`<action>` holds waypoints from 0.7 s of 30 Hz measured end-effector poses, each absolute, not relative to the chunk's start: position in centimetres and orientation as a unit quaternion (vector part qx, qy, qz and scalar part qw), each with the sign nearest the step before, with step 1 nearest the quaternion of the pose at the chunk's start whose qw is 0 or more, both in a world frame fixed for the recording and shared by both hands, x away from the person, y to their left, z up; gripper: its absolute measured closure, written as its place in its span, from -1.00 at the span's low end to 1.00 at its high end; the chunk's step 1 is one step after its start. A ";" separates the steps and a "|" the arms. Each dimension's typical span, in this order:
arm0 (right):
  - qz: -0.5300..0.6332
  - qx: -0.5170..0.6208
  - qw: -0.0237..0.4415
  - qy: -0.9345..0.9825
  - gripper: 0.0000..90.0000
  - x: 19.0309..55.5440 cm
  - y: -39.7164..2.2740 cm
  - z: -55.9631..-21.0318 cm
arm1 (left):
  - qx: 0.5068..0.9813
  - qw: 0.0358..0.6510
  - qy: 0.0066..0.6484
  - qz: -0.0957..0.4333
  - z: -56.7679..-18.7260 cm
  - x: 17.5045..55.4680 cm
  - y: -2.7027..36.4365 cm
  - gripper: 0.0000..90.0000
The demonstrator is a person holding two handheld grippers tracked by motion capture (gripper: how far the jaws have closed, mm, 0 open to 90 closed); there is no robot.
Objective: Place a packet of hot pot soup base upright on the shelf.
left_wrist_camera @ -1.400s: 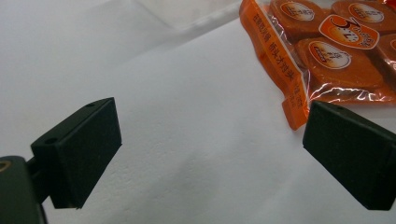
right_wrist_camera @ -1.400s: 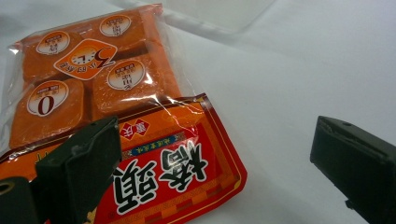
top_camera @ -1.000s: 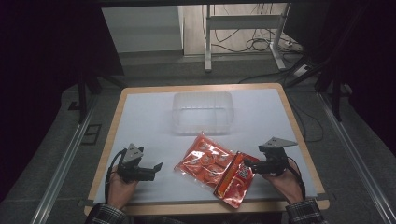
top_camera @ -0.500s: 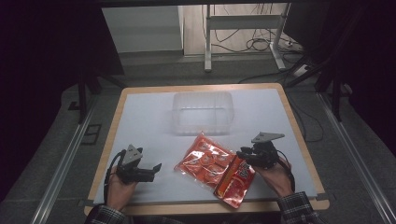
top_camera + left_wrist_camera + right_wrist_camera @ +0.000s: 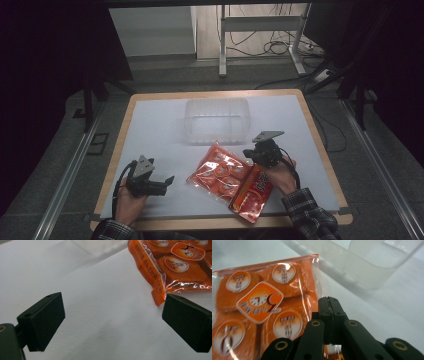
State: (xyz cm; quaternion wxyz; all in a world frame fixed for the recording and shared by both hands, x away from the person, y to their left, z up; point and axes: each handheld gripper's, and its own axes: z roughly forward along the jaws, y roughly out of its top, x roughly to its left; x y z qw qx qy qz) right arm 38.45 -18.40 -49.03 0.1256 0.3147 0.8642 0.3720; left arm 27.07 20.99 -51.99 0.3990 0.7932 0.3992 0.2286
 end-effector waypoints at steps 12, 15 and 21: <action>0.357 0.317 0.098 0.873 0.98 41.3 -14.7 -51.3 | 0.791 0.402 0.399 0.231 -52.0 27.0 21.1 -0.91; 0.370 0.313 0.078 0.871 0.98 41.4 -14.5 -51.6 | 0.792 0.401 0.397 0.231 -52.0 27.0 21.0 -0.91; 0.349 0.314 0.126 0.874 0.98 41.3 -13.7 -51.4 | 0.795 0.398 0.394 0.232 -52.0 27.0 20.9 -0.91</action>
